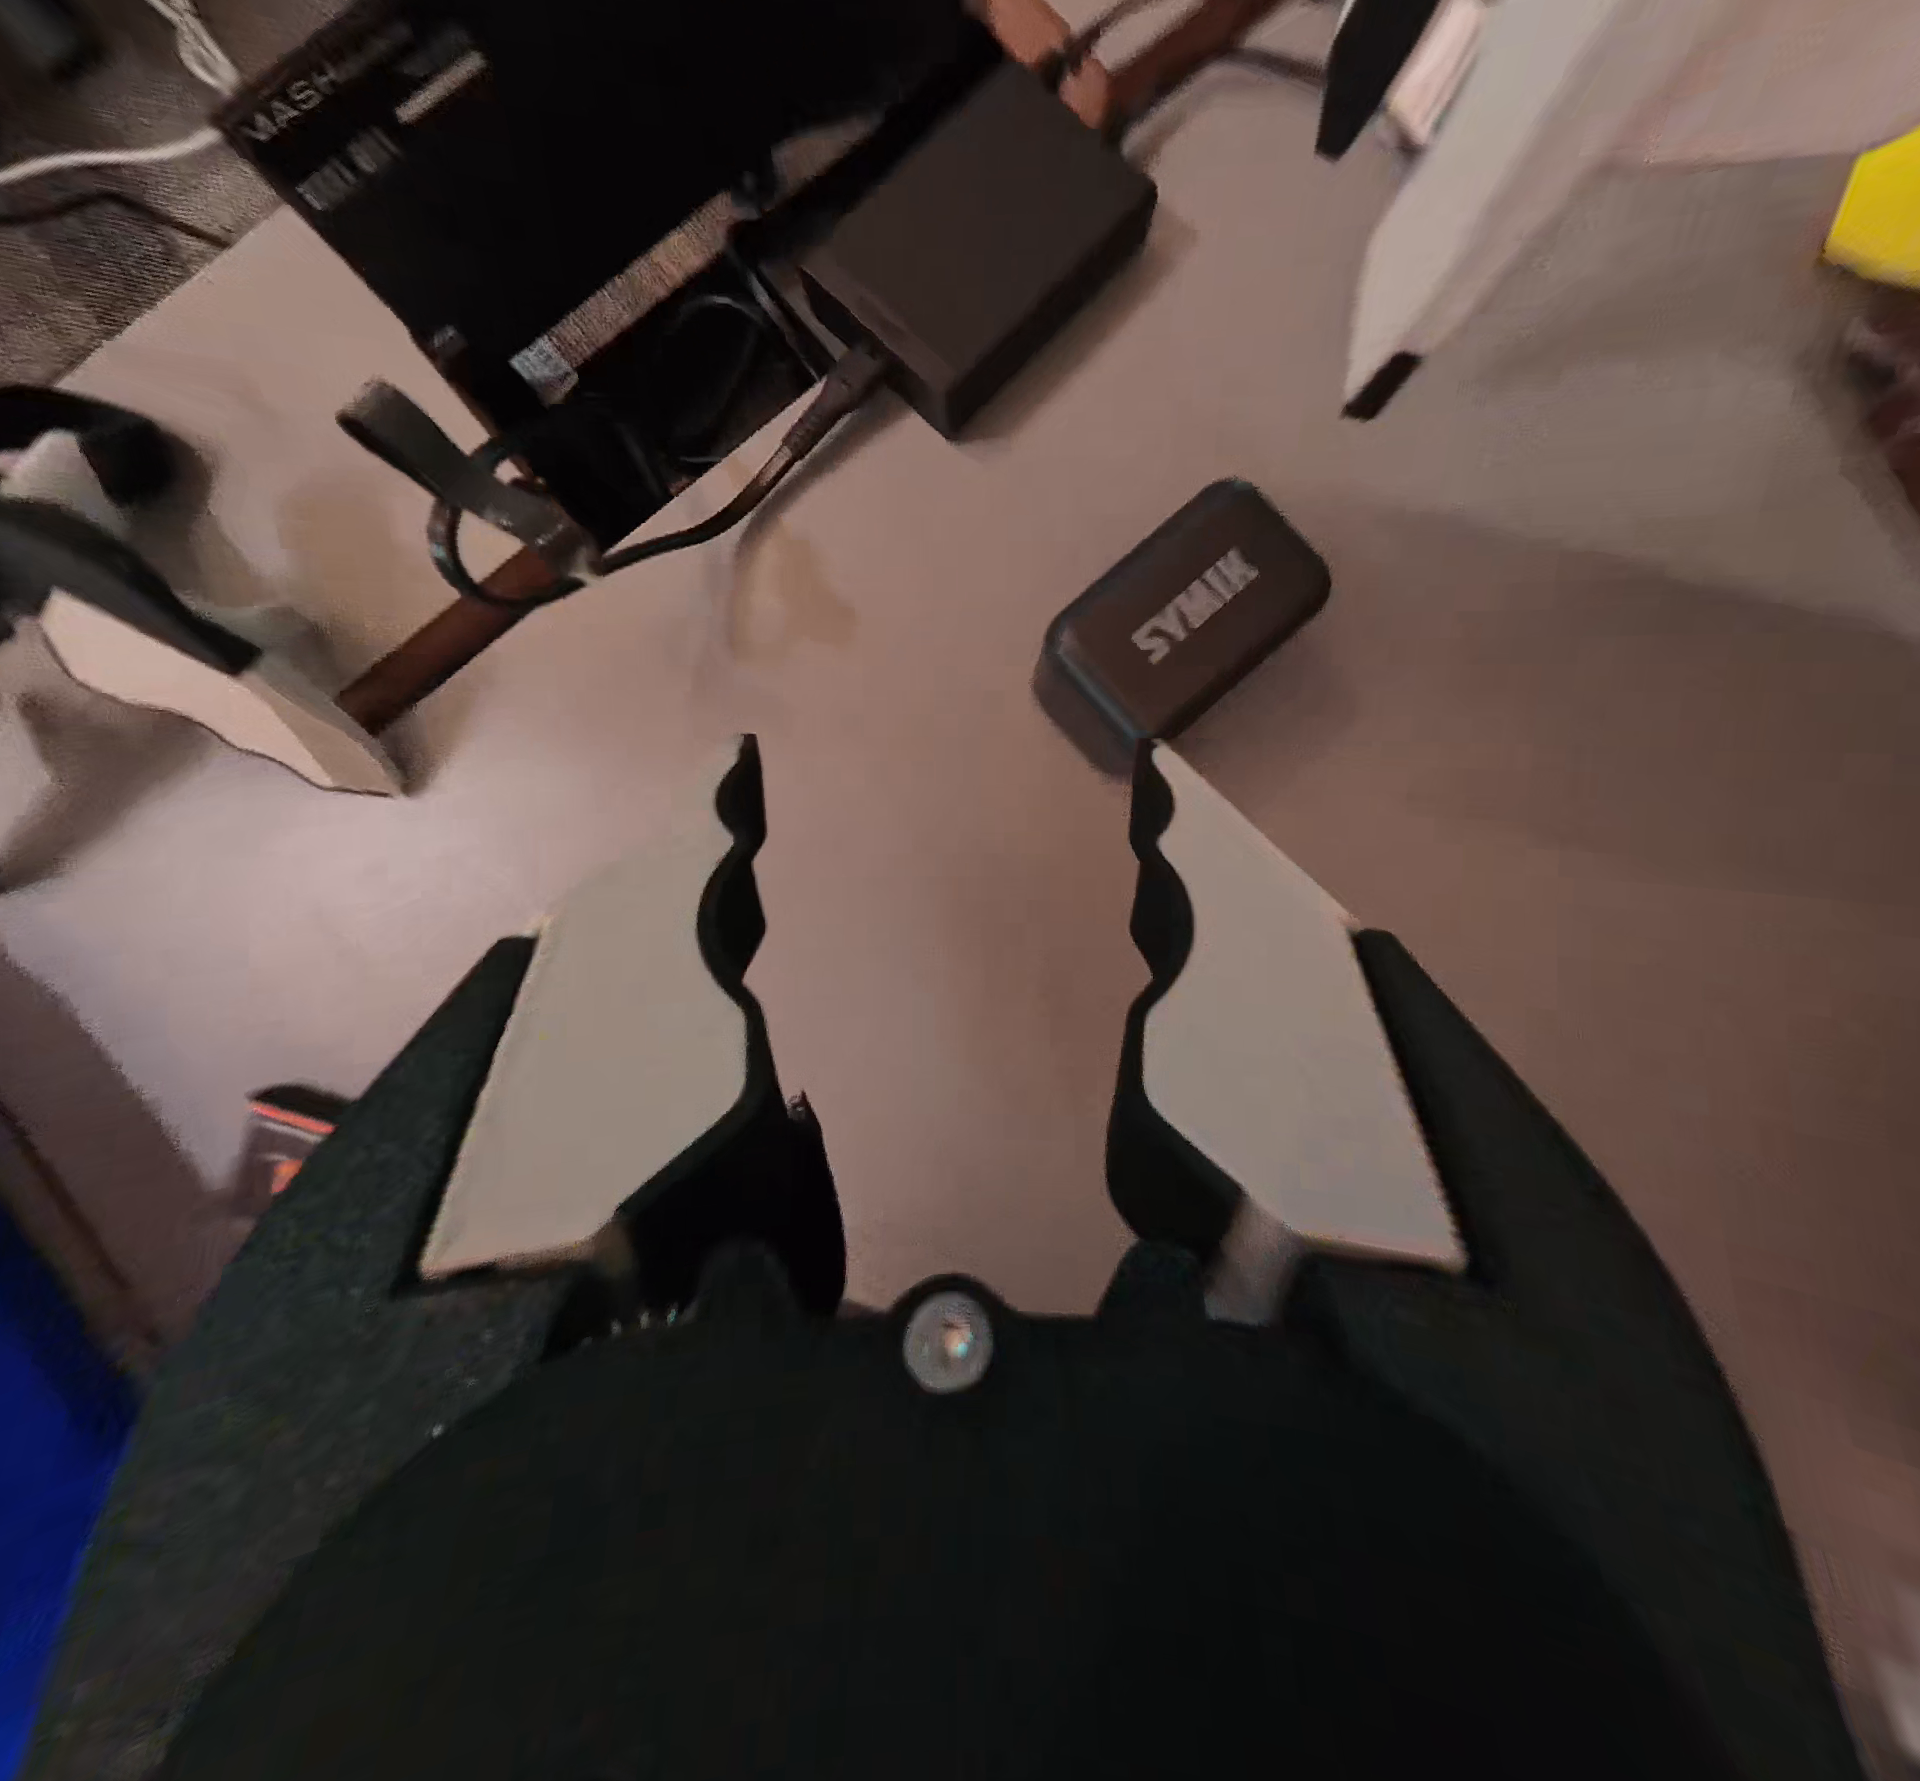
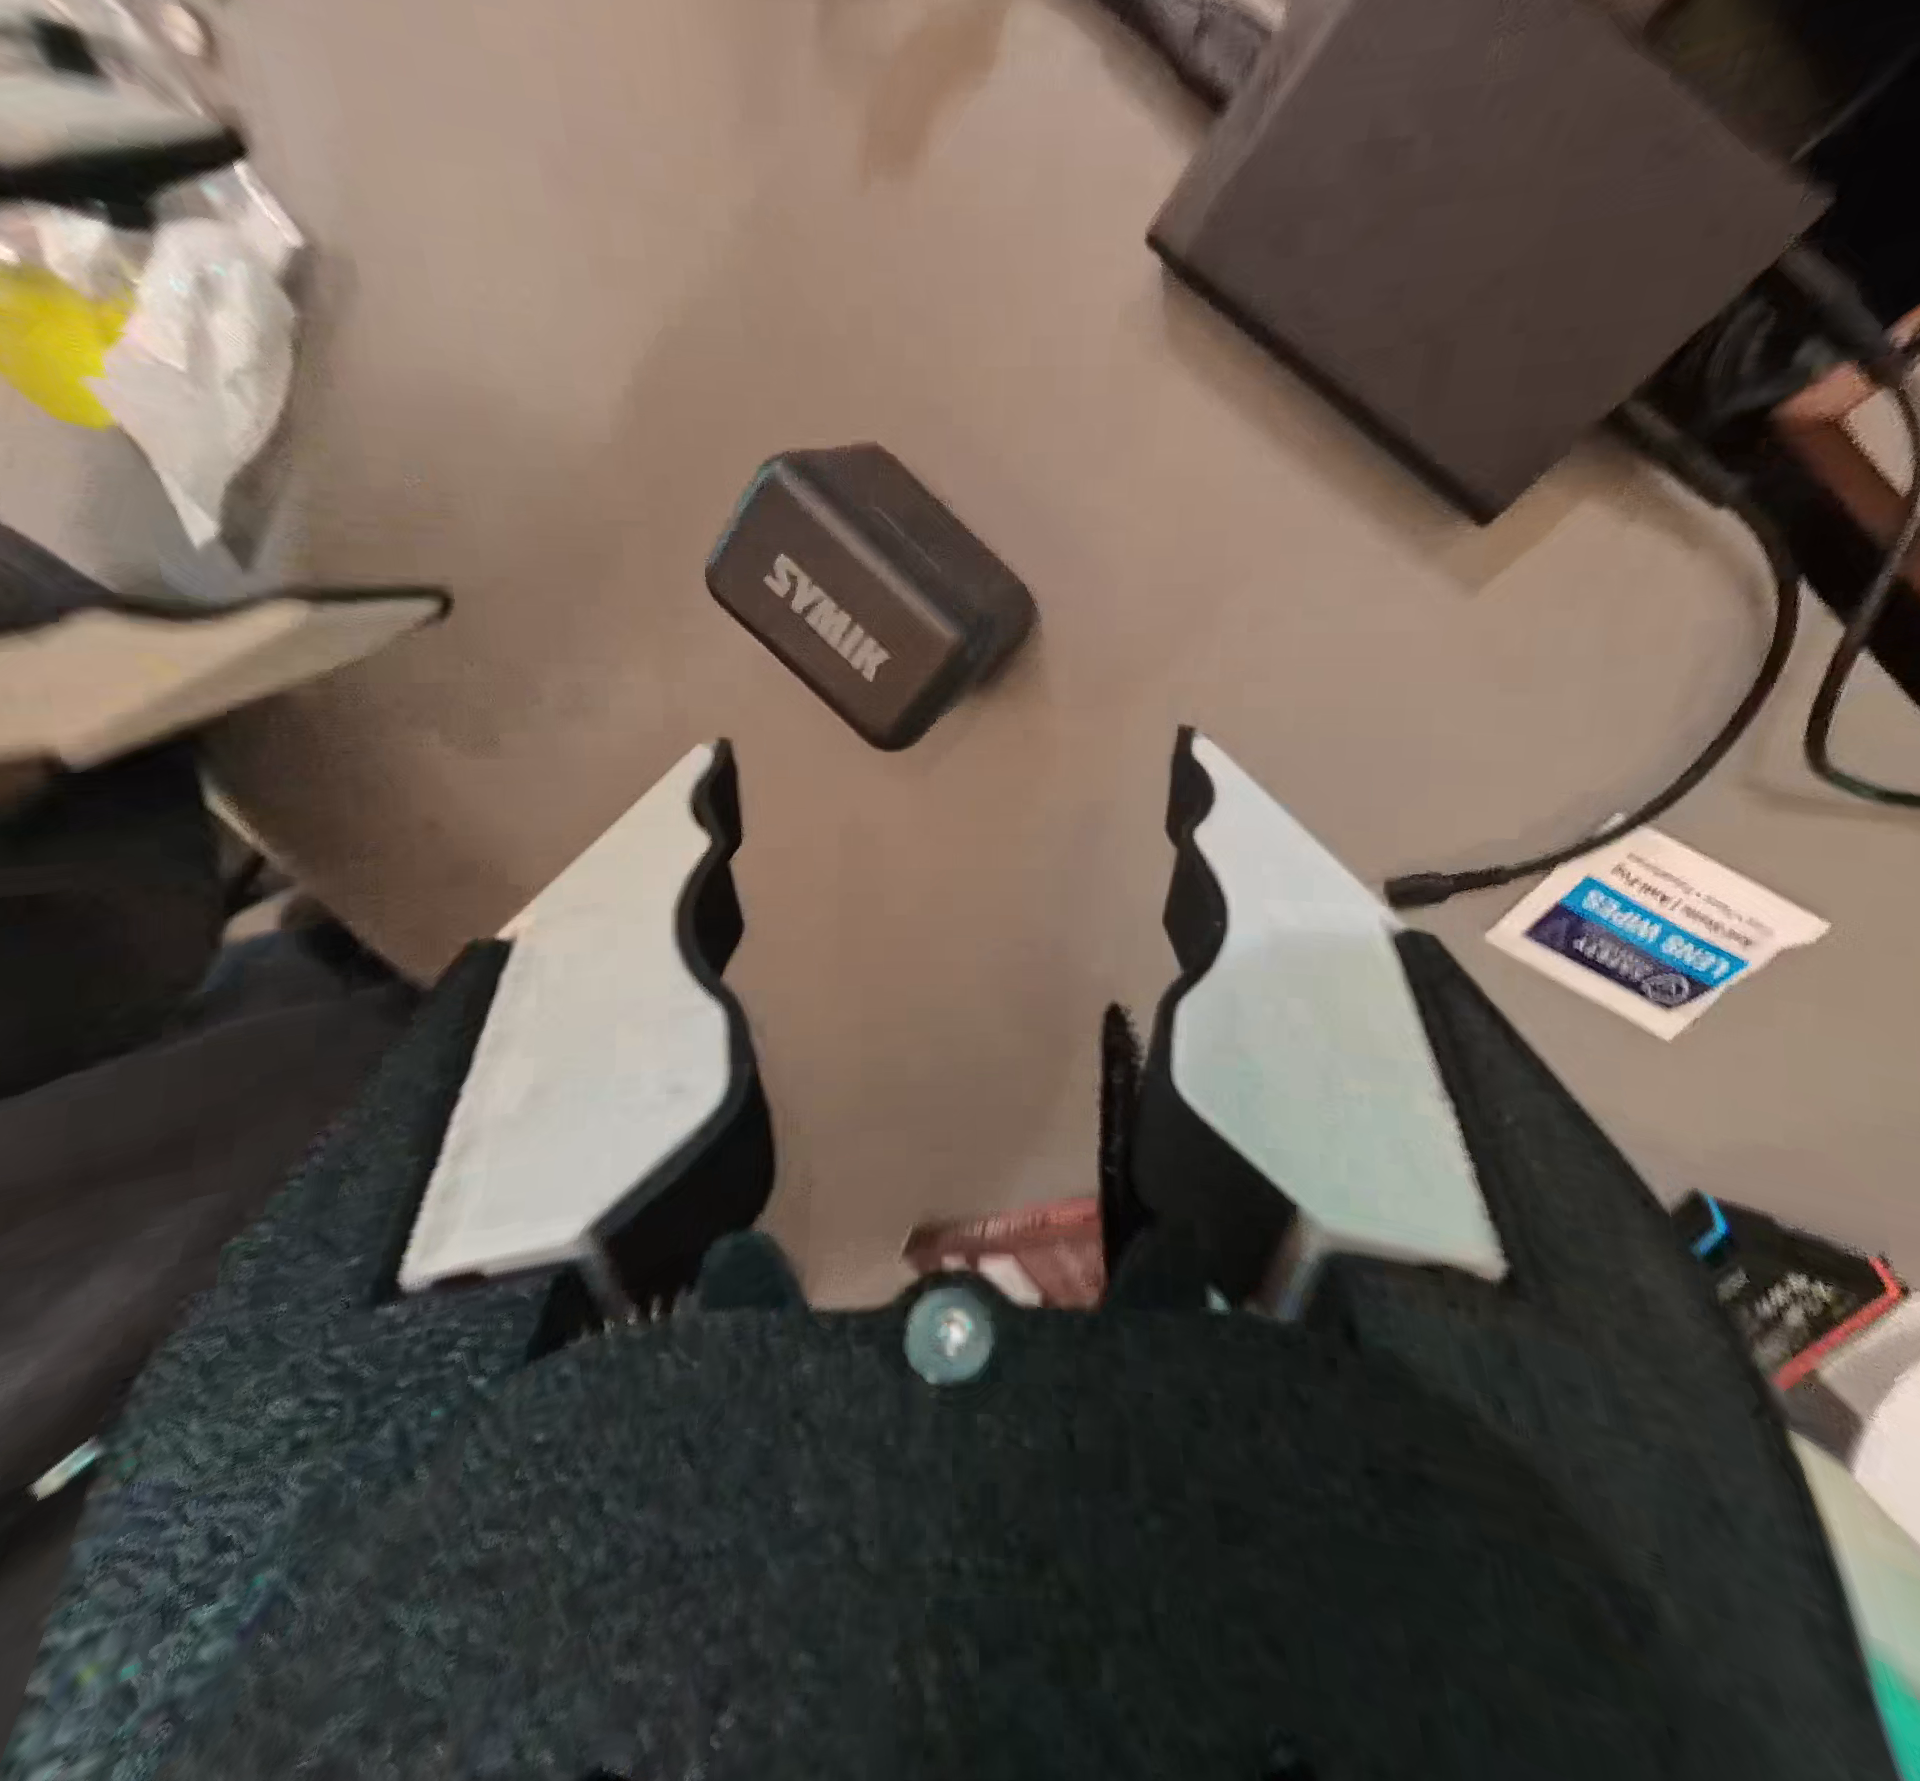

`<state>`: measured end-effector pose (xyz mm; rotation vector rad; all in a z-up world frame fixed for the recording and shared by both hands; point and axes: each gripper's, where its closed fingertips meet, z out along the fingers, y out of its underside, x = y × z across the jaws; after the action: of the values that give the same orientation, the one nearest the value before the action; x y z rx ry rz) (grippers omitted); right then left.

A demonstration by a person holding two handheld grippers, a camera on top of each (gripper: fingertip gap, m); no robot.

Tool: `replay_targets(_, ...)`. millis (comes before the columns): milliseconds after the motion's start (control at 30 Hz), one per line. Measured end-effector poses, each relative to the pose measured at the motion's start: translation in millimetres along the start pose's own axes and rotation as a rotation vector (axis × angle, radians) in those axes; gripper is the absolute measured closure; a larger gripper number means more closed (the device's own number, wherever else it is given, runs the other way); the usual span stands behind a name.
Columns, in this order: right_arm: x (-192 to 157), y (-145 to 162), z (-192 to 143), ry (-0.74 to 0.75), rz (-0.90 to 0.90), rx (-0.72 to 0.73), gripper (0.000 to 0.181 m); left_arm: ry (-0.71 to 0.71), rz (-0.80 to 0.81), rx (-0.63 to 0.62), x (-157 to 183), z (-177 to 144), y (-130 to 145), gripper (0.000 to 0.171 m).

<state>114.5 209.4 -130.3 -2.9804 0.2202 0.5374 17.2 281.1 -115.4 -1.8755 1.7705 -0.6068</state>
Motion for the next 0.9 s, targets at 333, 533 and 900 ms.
replay_targets(333, -11.9, -13.8, 24.8, -0.018, 0.143, -0.454, 0.096, -0.210, -0.250, 0.189, 40.1, 1.1, 66.1, 0.097)
replay_targets(533, -10.3, -6.2, 44.2, 0.025, 0.186, -0.644, 0.082, -0.282, -0.240, 0.266, 66.7, -7.3, 95.7, 0.096)
replay_targets(900, -8.5, -13.8, 55.1, 0.053, 0.237, -0.707, 0.084, -0.223, -0.274, 0.257, 104.2, 0.6, 138.6, 0.099)
